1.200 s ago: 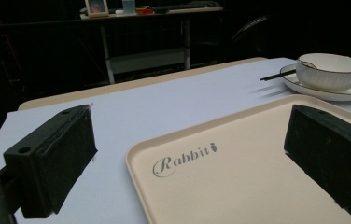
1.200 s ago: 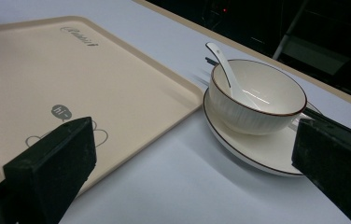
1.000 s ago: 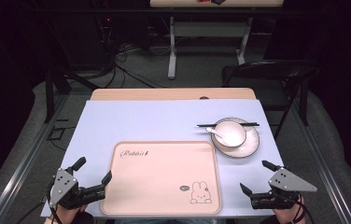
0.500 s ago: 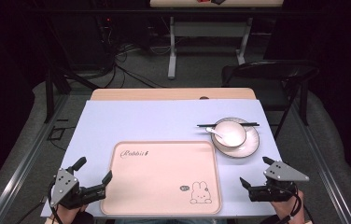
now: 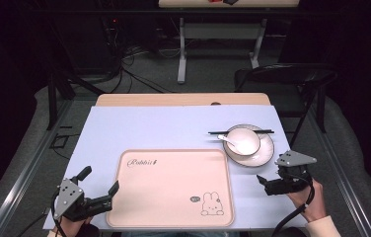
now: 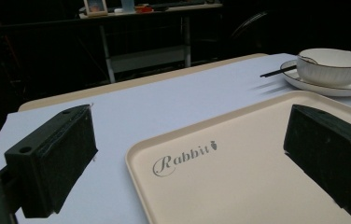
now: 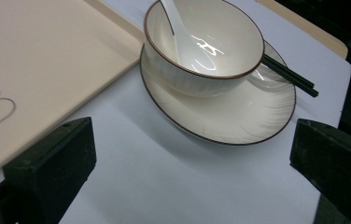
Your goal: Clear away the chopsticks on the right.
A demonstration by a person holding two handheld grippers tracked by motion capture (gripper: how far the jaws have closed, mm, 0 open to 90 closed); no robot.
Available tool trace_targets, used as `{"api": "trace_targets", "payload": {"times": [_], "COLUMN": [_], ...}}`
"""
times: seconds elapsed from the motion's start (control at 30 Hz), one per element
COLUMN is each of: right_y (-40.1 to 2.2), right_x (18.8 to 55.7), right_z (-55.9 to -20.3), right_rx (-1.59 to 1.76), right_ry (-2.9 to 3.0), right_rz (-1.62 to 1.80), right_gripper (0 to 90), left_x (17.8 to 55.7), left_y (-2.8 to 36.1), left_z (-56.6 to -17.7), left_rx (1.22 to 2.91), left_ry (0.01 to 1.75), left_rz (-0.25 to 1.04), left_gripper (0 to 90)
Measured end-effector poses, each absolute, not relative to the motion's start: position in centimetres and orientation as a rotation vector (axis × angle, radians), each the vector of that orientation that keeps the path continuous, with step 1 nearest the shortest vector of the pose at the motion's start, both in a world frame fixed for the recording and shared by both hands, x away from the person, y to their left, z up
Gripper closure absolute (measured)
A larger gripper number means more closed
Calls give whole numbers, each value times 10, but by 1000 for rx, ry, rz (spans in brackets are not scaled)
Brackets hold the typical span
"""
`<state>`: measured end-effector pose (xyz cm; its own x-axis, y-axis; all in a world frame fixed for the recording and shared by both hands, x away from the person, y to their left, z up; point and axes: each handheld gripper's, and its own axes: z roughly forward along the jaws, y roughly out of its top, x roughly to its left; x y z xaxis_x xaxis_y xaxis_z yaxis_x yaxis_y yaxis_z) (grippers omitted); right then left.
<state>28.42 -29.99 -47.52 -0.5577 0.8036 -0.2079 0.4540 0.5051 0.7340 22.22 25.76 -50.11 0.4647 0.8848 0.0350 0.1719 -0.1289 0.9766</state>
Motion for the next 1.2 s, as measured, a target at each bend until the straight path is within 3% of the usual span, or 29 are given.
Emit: {"api": "trace_targets", "payload": {"times": [0.83, 1.2], "right_y": [-328, -329], "right_x": [382, 418], "right_z": [-434, -433], "right_rx": [687, 574], "right_ry": [2591, 2718], "right_rz": [572, 517], "right_gripper": [0, 0], "left_x": [223, 223], "left_y": [257, 257], "left_z": [-501, -501], "left_rx": [1612, 1614], "left_ry": [936, 937], "left_rz": [801, 800], "left_gripper": [22, 22]}}
